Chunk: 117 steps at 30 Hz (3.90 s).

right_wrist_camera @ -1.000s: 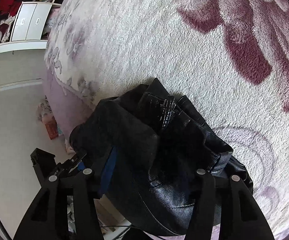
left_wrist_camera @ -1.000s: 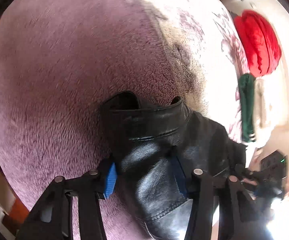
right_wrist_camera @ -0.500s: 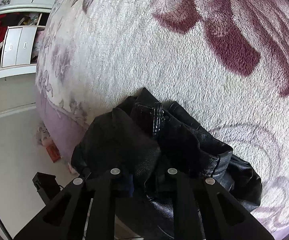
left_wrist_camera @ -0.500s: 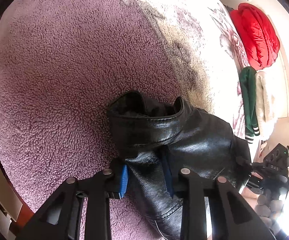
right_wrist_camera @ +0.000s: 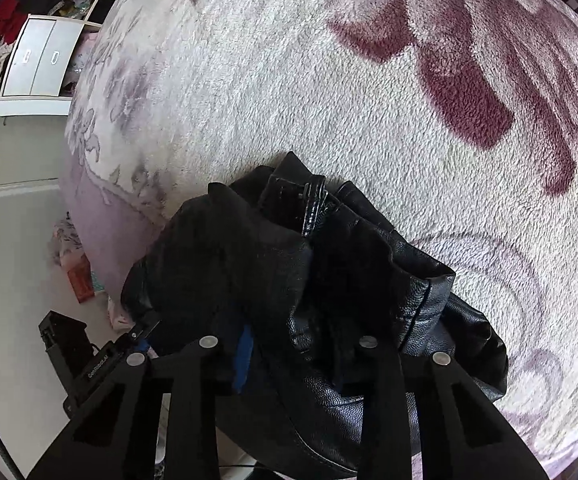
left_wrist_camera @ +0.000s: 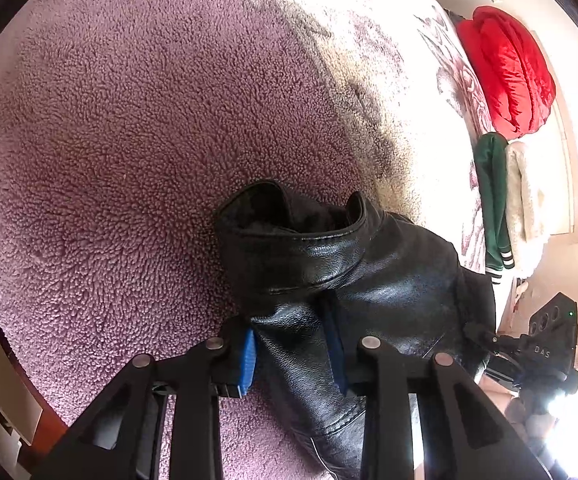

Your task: Fold large clothes

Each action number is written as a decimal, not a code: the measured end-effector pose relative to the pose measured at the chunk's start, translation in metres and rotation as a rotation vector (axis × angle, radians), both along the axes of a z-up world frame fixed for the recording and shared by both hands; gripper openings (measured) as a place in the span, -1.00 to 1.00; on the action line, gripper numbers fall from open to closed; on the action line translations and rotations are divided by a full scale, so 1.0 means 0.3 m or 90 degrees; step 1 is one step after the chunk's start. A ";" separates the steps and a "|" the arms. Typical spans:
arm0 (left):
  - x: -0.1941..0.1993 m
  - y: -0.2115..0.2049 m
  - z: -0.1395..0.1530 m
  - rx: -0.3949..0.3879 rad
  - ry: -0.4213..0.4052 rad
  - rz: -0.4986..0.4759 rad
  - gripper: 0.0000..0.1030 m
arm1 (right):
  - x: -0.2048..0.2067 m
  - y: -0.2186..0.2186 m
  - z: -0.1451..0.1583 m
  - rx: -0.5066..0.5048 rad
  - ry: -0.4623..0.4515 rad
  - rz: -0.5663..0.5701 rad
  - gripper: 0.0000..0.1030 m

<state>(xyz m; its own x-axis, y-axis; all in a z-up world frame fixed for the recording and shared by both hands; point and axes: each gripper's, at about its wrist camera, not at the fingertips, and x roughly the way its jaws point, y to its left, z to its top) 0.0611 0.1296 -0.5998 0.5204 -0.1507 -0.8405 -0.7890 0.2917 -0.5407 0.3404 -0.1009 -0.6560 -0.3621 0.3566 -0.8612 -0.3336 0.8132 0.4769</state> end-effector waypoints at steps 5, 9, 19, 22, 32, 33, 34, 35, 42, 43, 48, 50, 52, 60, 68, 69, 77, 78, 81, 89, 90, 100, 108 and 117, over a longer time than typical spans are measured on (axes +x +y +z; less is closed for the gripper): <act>0.006 0.007 -0.001 -0.002 -0.004 -0.009 -0.49 | 0.001 -0.007 -0.009 -0.016 -0.011 -0.039 -0.52; 0.003 0.017 -0.007 -0.016 -0.006 -0.006 -0.42 | 0.010 -0.011 -0.033 -0.019 0.002 -0.070 -0.52; -0.086 -0.029 -0.082 -0.176 -0.101 0.008 0.23 | -0.061 -0.329 0.110 0.139 0.069 -0.198 0.78; -0.078 -0.063 -0.115 -0.195 -0.111 0.008 0.24 | -0.134 -0.467 0.066 0.126 0.095 -0.247 0.78; 0.065 -0.035 -0.111 -0.148 -0.129 0.015 0.28 | -0.277 -0.402 -0.374 0.339 0.285 -0.296 1.00; 0.074 -0.037 -0.109 -0.137 -0.127 0.013 0.30 | -0.272 -0.372 -0.367 0.351 0.274 -0.297 1.00; 0.079 -0.039 -0.104 -0.127 -0.127 0.014 0.30 | -0.267 -0.341 -0.358 0.353 0.255 -0.306 1.00; 0.078 -0.040 -0.097 -0.113 -0.133 0.012 0.30 | -0.266 -0.329 -0.353 0.362 0.248 -0.314 1.00; 0.083 -0.022 -0.008 -0.072 -0.144 0.023 0.16 | -0.249 -0.290 -0.296 0.395 0.230 -0.342 0.06; 0.091 -0.025 0.015 -0.067 -0.144 0.019 0.16 | -0.243 -0.279 -0.272 0.396 0.232 -0.333 0.03; 0.120 -0.036 0.134 -0.047 -0.152 0.005 0.16 | -0.193 -0.240 -0.150 0.413 0.231 -0.306 -0.02; 0.137 -0.037 0.197 -0.045 -0.157 0.004 0.16 | -0.168 -0.229 -0.100 0.415 0.229 -0.300 -0.03; 0.149 -0.039 0.262 -0.038 -0.166 0.001 0.16 | -0.131 -0.217 -0.048 0.422 0.235 -0.303 -0.04; 0.384 -0.022 0.602 -0.008 -0.241 -0.033 0.16 | 0.130 -0.167 0.270 0.476 0.204 -0.299 -0.05; 0.878 0.077 0.852 0.019 -0.348 -0.089 0.16 | 0.626 -0.067 0.531 0.529 0.135 -0.326 -0.05; 0.947 0.086 0.861 0.019 -0.357 -0.094 0.16 | 0.693 -0.056 0.543 0.533 0.127 -0.326 -0.05; 1.466 0.132 0.794 0.013 -0.423 -0.115 0.16 | 1.250 -0.037 0.454 0.552 0.124 -0.324 -0.05; 1.517 0.127 0.769 0.016 -0.425 -0.120 0.16 | 1.318 -0.031 0.420 0.552 0.130 -0.315 -0.05; 1.659 0.107 0.641 0.027 -0.412 -0.147 0.16 | 1.518 0.000 0.276 0.532 0.150 -0.287 -0.05; 1.847 0.039 0.358 0.046 -0.311 -0.267 0.16 | 1.689 0.001 -0.040 0.470 0.179 -0.277 0.11; 1.854 0.042 0.367 0.047 -0.302 -0.281 0.16 | 1.688 0.010 -0.034 0.463 0.179 -0.267 0.17; 1.817 -0.031 0.531 0.219 -0.109 -0.389 0.89 | 1.537 0.084 0.287 0.088 -0.140 -0.256 0.82; 1.665 -0.141 0.754 0.460 -0.046 -0.472 0.90 | 1.129 0.022 0.544 -0.255 -0.404 -0.264 0.93; 1.381 -0.162 1.116 0.510 -0.076 -0.516 0.95 | 0.618 -0.099 1.022 -0.294 -0.472 -0.356 0.95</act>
<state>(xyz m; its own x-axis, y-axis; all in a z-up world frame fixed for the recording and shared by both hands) 0.4756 0.0811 -0.2651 0.5973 0.0785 -0.7982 -0.1683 0.9853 -0.0290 0.5257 -0.1305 -0.3495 0.4299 -0.1111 -0.8960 0.0653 0.9936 -0.0919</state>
